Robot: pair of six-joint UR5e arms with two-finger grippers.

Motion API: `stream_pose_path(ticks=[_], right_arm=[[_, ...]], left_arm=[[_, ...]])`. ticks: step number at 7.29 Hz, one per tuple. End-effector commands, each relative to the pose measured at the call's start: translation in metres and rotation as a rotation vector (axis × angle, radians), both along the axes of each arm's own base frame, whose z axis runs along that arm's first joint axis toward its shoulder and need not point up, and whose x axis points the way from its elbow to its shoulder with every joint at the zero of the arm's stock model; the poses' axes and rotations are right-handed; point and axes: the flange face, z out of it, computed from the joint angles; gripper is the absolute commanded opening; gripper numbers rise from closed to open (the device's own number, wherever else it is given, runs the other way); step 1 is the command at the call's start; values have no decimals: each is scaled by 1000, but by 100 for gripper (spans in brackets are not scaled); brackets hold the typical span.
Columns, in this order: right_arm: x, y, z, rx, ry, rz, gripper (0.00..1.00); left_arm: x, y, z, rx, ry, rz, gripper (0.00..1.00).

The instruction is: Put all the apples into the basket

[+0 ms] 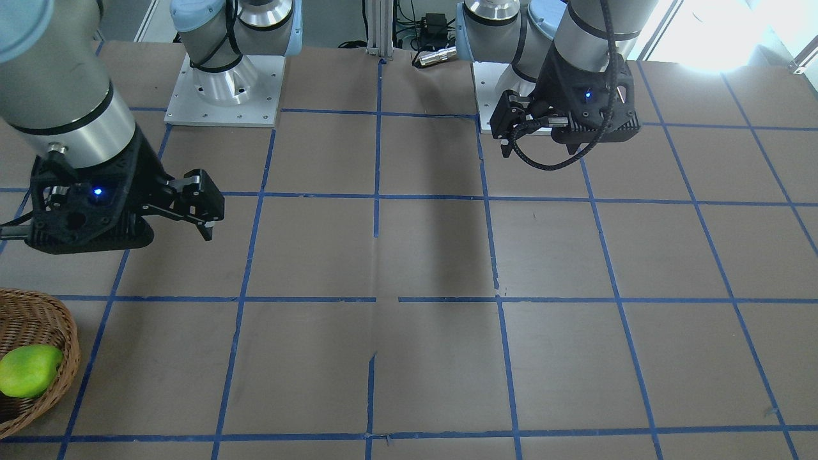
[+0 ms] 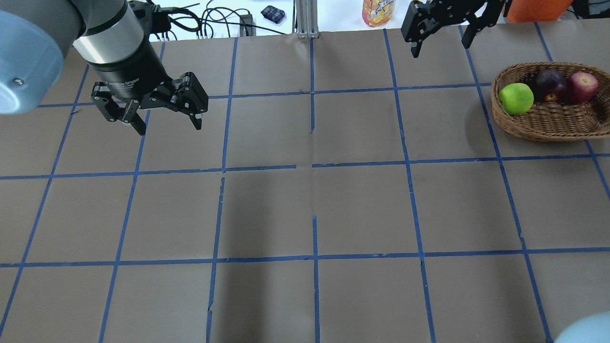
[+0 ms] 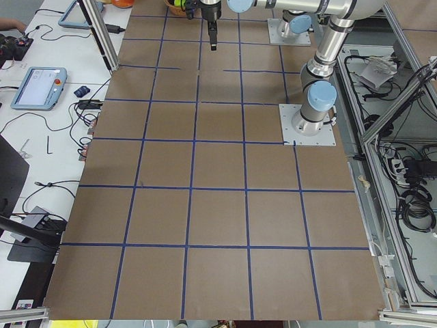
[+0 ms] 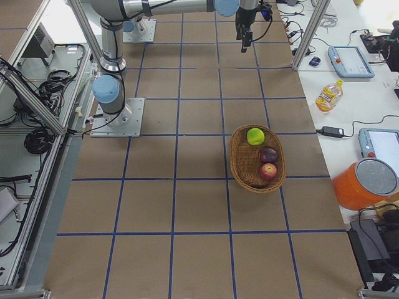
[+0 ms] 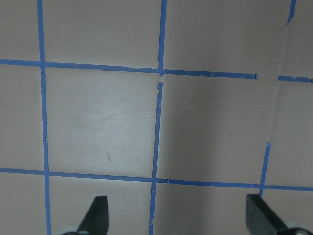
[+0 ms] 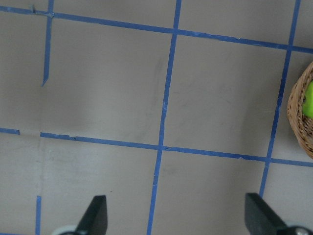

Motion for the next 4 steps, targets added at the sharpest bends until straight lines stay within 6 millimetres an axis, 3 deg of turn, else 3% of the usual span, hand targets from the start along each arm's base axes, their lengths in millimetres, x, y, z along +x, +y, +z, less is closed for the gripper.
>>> stream_pose_path(ticks=[1,2,4], right_arm=[[10,28,36,-54,-11,29,100],[8,34,44,-69,-32,19,100],[6,28,40,-79,-45,18,100]], left_arm=[[0,-1,1,-2,1,0,100],[-1,0,2,-5,2,-3,100],[-2,0,1,-1,15,0,100]])
